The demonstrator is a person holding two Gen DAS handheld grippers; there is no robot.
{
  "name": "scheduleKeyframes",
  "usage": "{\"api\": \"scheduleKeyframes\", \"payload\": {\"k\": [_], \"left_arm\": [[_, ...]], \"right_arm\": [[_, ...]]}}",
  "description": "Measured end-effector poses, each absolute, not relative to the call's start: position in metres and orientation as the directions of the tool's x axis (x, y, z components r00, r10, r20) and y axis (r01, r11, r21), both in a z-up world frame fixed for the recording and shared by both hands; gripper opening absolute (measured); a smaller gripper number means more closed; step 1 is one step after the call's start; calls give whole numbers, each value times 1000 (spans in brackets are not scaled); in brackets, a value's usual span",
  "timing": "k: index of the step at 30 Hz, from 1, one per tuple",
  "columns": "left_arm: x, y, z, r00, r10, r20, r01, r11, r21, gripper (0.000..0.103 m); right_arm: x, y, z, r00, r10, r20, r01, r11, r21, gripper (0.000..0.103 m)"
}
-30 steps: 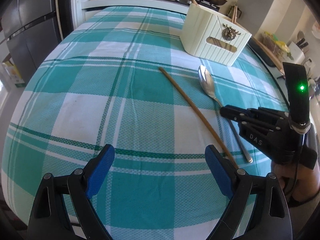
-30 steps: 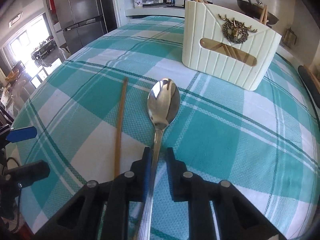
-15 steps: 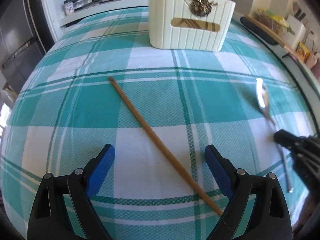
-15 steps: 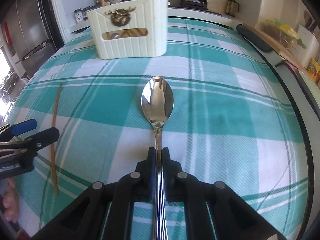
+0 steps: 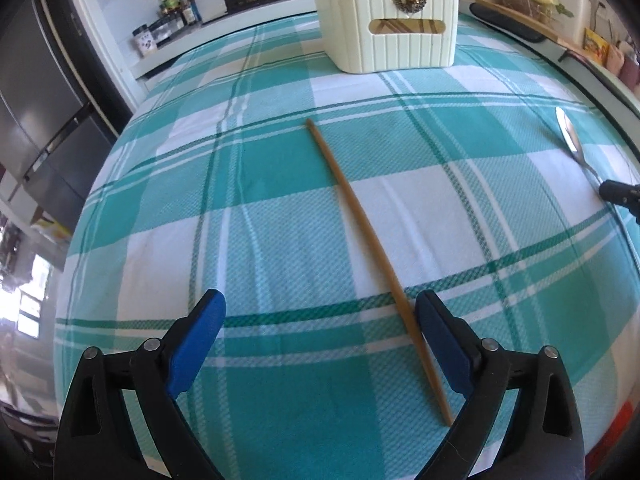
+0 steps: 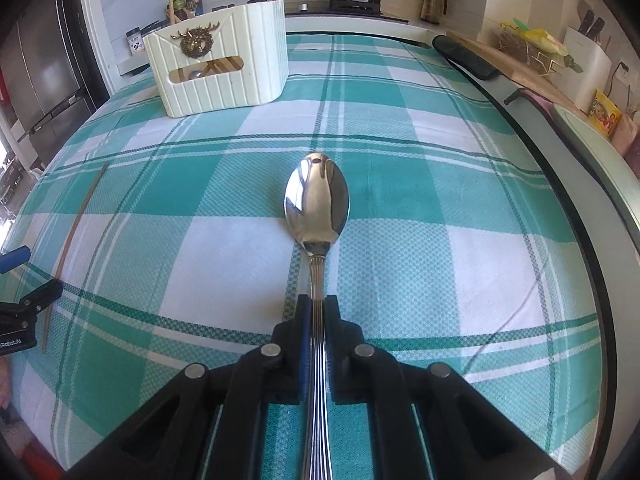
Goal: Organize utensils
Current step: 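Close the left tool on the last wooden chopstick while the right tool lifts the spoon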
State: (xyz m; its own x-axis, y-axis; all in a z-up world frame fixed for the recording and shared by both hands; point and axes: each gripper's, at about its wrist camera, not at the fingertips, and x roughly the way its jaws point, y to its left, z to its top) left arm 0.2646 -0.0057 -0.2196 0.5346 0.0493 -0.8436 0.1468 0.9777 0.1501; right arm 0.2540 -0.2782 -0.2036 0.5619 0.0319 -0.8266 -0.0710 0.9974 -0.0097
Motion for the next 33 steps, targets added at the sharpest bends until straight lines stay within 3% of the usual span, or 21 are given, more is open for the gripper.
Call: {"api": "scheduleKeyframes", "payload": {"k": [8,10,12,25,28,33], "left_arm": [[268,9,-217,473,-18,-881,172,983,72,95],[270,13,-212,460,-78,-884,192,981,14,95],[273,15,-207,453,-116,-884,205,978,-24,95],[341,20,-209,372,-206,-905,165,974,-154,95],[353,20,-217,361,-179,-915,147,980,-134,94],[365,12,-221,372,-122,-920,162,985,-64,94]], "right_arm": [[257,-282,-202,546,47,-836,-75,997,7,8],[256,-285,-199,547,57,-835,-75,997,19,23],[255,-289,-193,559,59,-827,-72,997,23,53],[288,-274,-196,541,71,-838,-117,993,9,54],[301,-269,-203,541,44,-840,-109,994,-17,55],[315,-263,-206,573,23,-819,-108,993,-48,67]]}}
